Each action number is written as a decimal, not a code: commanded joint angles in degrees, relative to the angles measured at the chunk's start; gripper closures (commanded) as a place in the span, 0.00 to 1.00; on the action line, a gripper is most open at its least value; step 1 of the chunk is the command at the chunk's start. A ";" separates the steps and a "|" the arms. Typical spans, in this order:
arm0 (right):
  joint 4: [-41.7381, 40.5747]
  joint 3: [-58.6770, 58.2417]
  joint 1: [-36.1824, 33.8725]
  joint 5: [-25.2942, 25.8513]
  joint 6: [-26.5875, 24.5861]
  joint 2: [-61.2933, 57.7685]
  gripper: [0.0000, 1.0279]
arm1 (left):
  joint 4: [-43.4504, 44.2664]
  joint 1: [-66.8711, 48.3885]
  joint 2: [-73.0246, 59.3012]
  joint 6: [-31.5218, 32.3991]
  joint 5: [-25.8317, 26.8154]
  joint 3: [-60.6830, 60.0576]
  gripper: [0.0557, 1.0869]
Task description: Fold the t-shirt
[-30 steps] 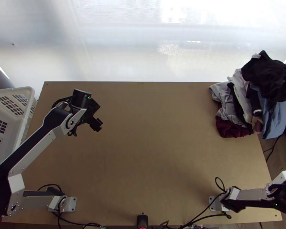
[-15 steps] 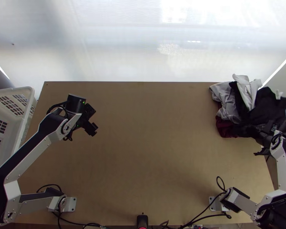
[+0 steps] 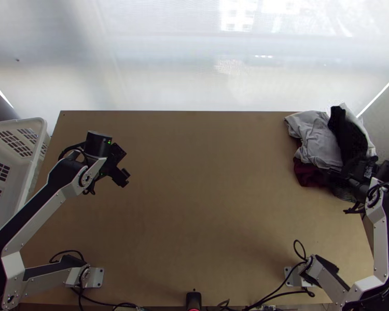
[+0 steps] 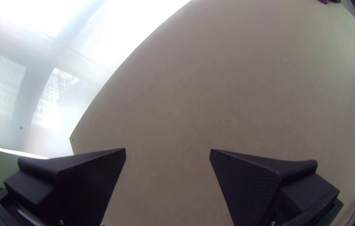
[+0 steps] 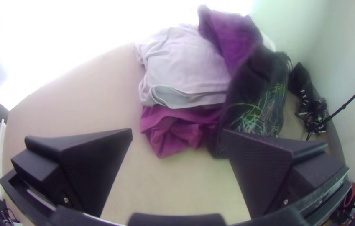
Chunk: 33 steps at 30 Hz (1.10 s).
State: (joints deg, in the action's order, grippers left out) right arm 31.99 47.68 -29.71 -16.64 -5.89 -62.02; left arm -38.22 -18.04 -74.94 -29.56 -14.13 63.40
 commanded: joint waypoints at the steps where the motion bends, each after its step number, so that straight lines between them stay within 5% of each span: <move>1: 2.55 1.01 1.77 0.65 -0.44 3.92 0.04 | 0.07 -0.24 1.99 1.00 0.07 -0.99 0.05; 17: 7.39 2.07 9.15 4.78 -2.55 11.83 0.04 | -0.89 0.20 9.72 4.69 0.07 -3.28 0.05; 26: -4.30 -6.37 37.27 33.26 -8.70 28.09 0.04 | 6.49 2.31 29.50 18.40 0.16 -12.60 0.05; 33: -16.52 -18.06 45.18 41.17 -14.59 34.33 0.04 | 10.97 3.63 55.34 20.95 1.91 -32.37 0.05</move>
State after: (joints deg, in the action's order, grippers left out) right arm 24.93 38.89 5.13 15.66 -15.59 -35.14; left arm -30.89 -15.49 -40.80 -12.29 -14.00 46.00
